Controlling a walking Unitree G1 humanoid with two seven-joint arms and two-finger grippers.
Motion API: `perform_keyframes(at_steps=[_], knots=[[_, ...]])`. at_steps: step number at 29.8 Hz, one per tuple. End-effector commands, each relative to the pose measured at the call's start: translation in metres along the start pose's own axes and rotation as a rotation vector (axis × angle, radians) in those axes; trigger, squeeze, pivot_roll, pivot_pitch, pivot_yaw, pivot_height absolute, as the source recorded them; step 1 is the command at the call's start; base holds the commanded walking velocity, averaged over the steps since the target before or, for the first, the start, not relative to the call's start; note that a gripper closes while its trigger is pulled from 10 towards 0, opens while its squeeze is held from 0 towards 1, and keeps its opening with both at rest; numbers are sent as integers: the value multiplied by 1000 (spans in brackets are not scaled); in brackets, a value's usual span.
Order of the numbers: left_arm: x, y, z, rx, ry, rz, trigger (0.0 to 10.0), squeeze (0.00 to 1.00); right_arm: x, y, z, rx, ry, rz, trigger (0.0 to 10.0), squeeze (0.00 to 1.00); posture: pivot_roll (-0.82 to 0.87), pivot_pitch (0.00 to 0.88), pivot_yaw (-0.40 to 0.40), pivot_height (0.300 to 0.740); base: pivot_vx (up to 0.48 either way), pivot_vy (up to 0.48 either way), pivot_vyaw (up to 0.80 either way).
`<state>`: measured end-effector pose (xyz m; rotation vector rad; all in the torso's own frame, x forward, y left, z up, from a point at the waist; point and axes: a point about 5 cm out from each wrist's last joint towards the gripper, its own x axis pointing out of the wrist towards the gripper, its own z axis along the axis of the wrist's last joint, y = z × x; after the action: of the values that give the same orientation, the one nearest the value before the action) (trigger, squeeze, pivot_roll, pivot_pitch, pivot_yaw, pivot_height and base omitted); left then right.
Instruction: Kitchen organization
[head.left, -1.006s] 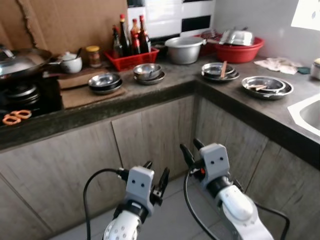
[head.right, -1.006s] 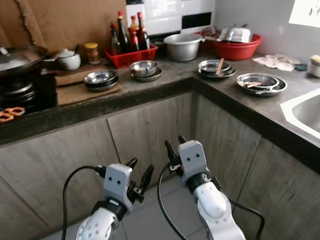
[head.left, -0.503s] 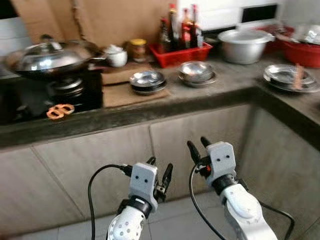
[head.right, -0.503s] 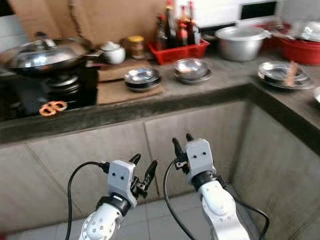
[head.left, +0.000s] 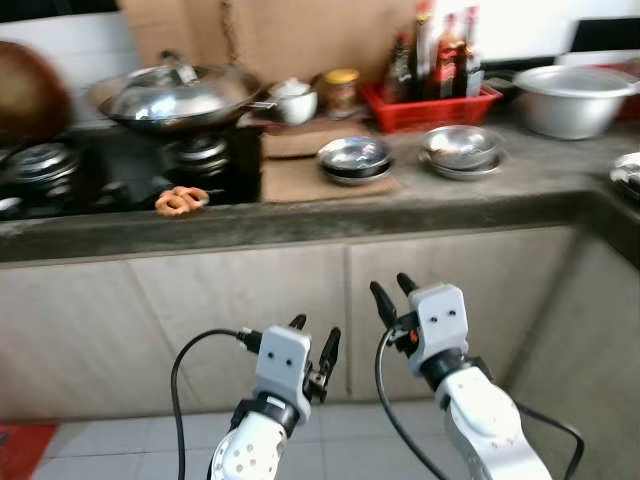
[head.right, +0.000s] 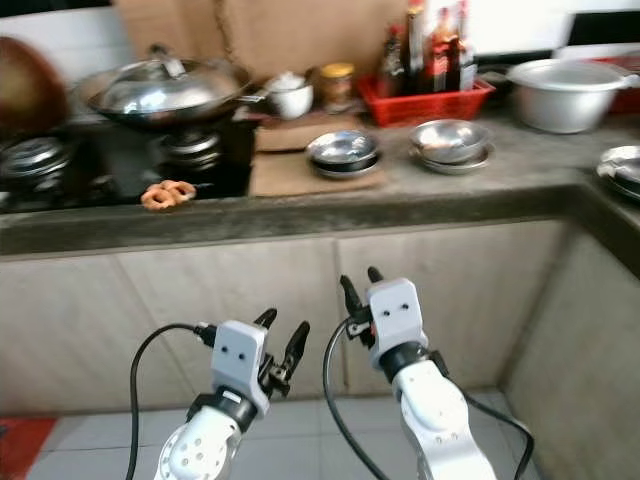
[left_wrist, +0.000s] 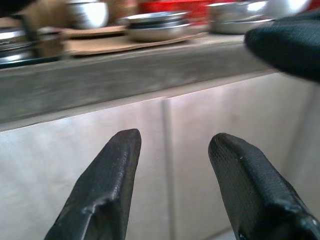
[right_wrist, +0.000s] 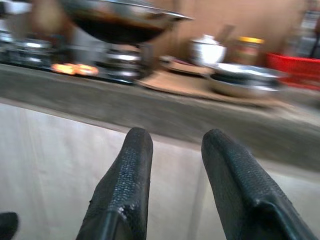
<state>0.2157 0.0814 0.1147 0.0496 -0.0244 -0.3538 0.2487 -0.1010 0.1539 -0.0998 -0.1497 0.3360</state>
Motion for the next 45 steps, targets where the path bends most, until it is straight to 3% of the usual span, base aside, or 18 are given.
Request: perform_keyframes(at_steps=[1, 7, 22, 27, 29, 34, 45], knots=[[5, 3, 9, 16, -35, 4, 10000, 0, 1, -2, 2, 4, -4, -10, 10000, 0, 36, 12, 20, 740, 289, 0, 0], [9, 11, 12, 28, -48, 21, 10000, 0, 5, -8, 7, 13, -26, -40, 10000, 0, 36, 10, 24, 740, 299, 0, 0], [9, 9, 12, 24, -49, 15, 10000, 0, 10, -9, 15, 31, -62, -29, 10000, 0, 39, 12, 22, 740, 304, 0, 0], [10, 10, 14, 24, -55, 17, 10000, 0, 15, -8, 23, 32, -92, 14, 10000, 0, 36, 12, 21, 740, 299, 0, 0], [10, 10, 15, 24, -59, 18, 10000, 0, 17, -7, 28, -12, -111, 51, 10000, 0, 35, 12, 22, 740, 302, 0, 0], [11, 9, 16, 21, -63, 17, 10000, 0, 21, -7, 35, -12, -135, 59, 10000, 0, 37, 10, 20, 740, 302, 0, 800], [12, 8, 17, 17, -69, 16, 10000, 0, 40, -23, 63, -32, -193, 100, 10000, 0, 35, 9, 17, 740, 299, 0, 0]])
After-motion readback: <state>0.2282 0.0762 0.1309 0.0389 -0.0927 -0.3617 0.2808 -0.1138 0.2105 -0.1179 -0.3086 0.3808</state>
